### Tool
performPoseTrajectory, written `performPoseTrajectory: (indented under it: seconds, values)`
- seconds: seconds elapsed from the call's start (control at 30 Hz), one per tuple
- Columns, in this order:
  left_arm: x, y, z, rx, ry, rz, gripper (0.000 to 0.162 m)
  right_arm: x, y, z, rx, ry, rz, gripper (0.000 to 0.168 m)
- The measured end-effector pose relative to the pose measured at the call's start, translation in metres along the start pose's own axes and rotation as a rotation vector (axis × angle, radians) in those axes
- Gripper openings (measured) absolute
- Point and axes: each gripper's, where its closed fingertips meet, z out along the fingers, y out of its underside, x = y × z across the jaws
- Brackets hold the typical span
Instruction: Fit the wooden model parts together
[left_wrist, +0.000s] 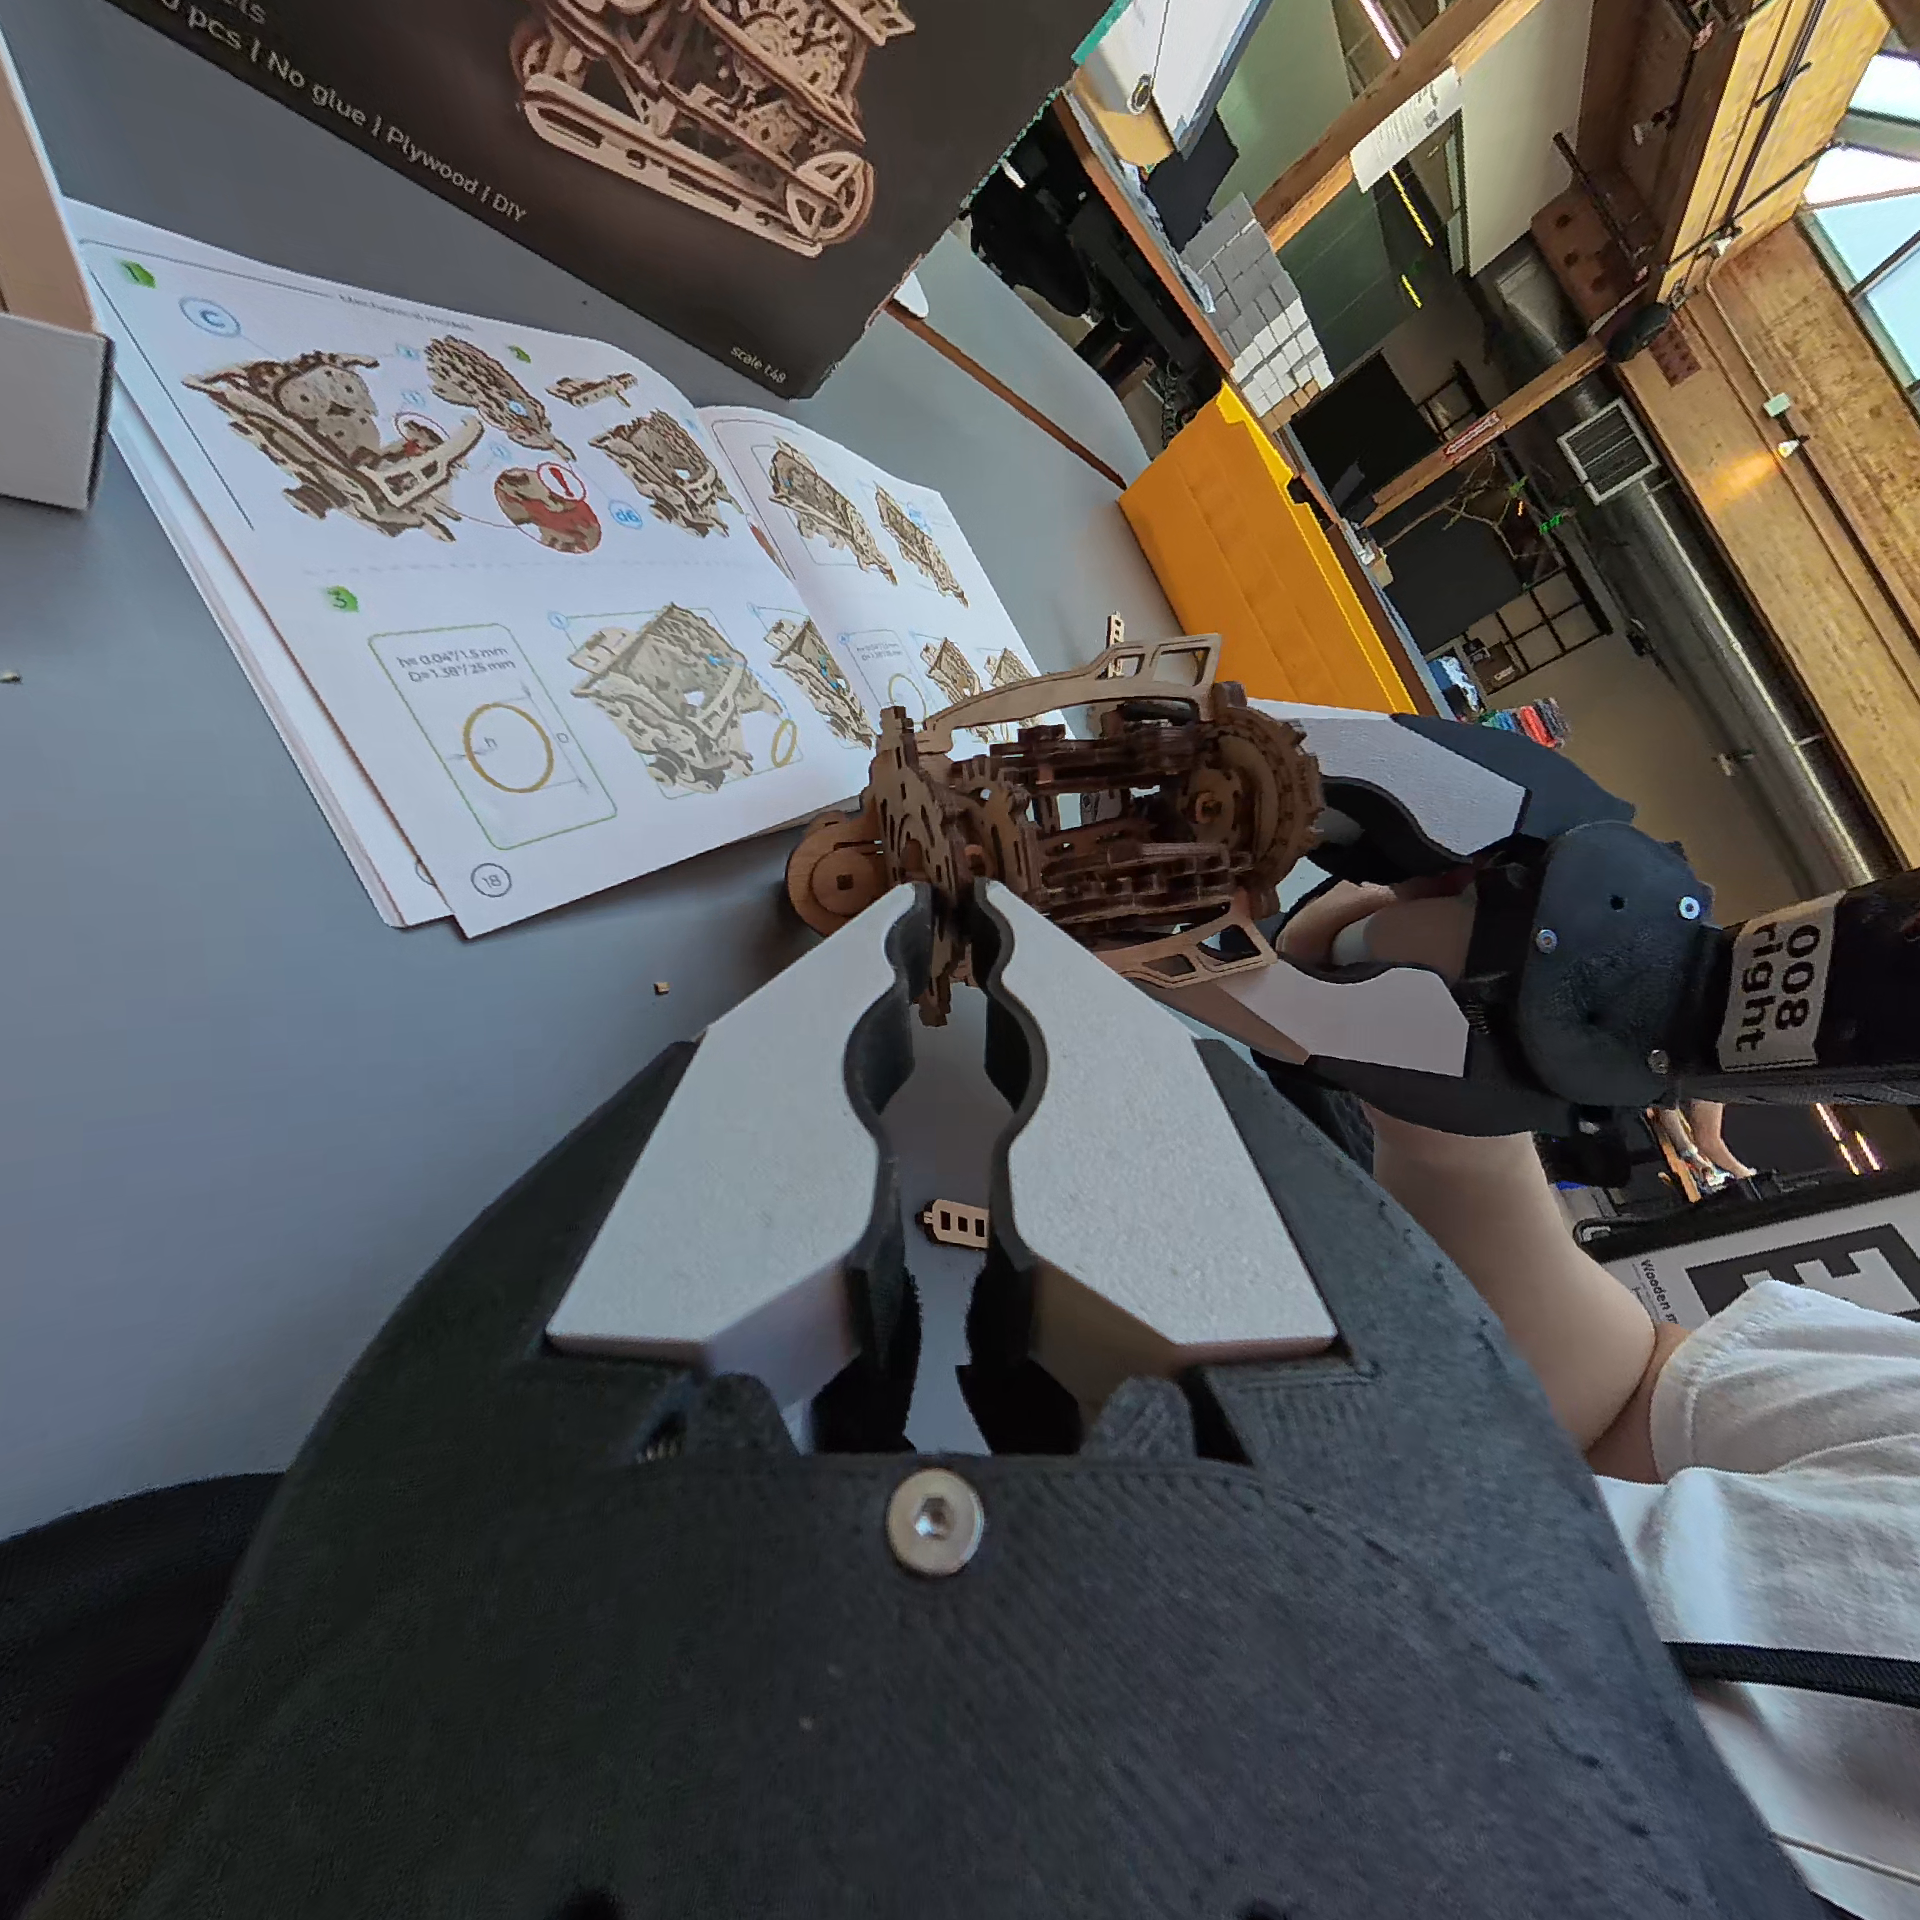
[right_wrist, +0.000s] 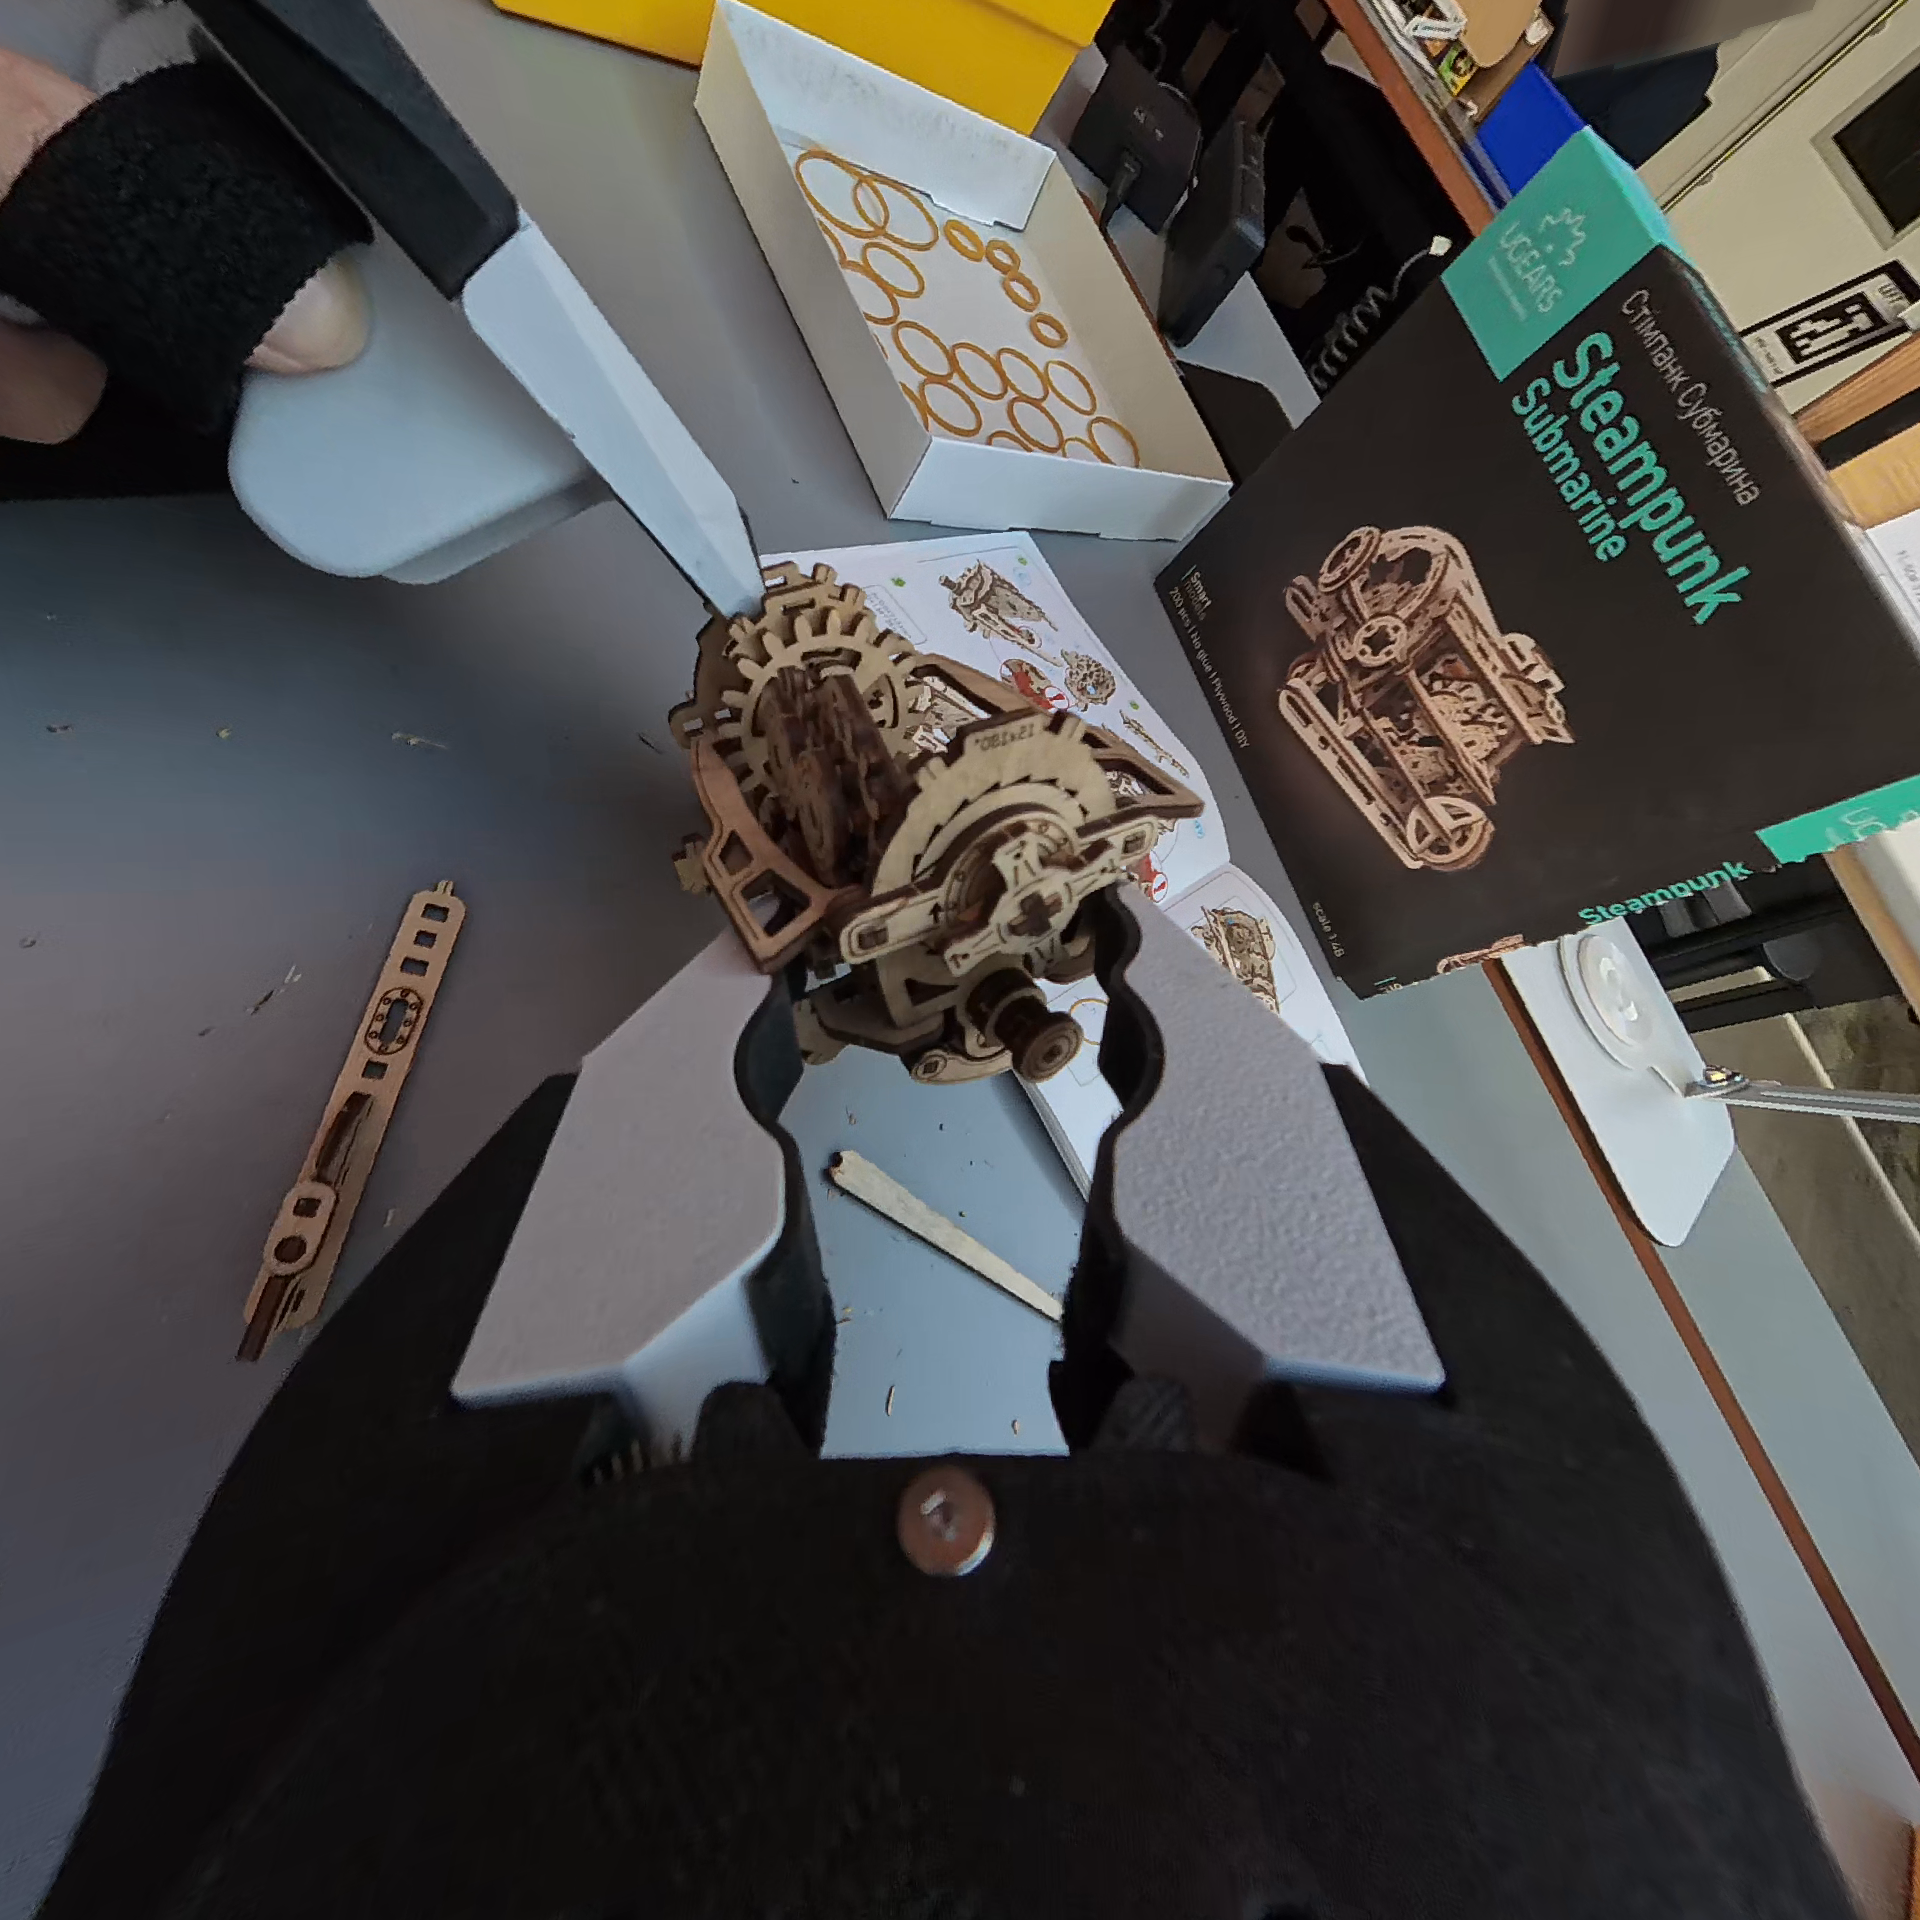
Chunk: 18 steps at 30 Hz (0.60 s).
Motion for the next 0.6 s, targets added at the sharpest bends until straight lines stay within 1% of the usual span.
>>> performPoseTrajectory:
  seconds: [0.17, 0.3, 0.43, 0.6]
  values:
    - [-0.0011, -0.0013, -0.0005, 0.018, 0.005, -0.017, 0.004, -0.0005, -0.001, 0.0002, -0.008, 0.013, 0.017, 0.056]
    - [-0.0034, -0.0025, -0.0021, 0.043, -0.01, -0.013, 0.004, -0.0038, -0.0019, -0.0003, -0.008, 0.054, -0.001, 0.056]
    - [-0.0051, -0.0027, -0.0032, 0.052, -0.008, -0.026, 0.003, -0.007, -0.0032, -0.0012, -0.003, 0.078, 0.021, 0.056]
    - [-0.0037, -0.0011, -0.003, 0.045, 0.001, -0.033, 0.004, -0.0082, -0.0028, -0.0017, -0.031, 0.057, 0.035, 0.056]
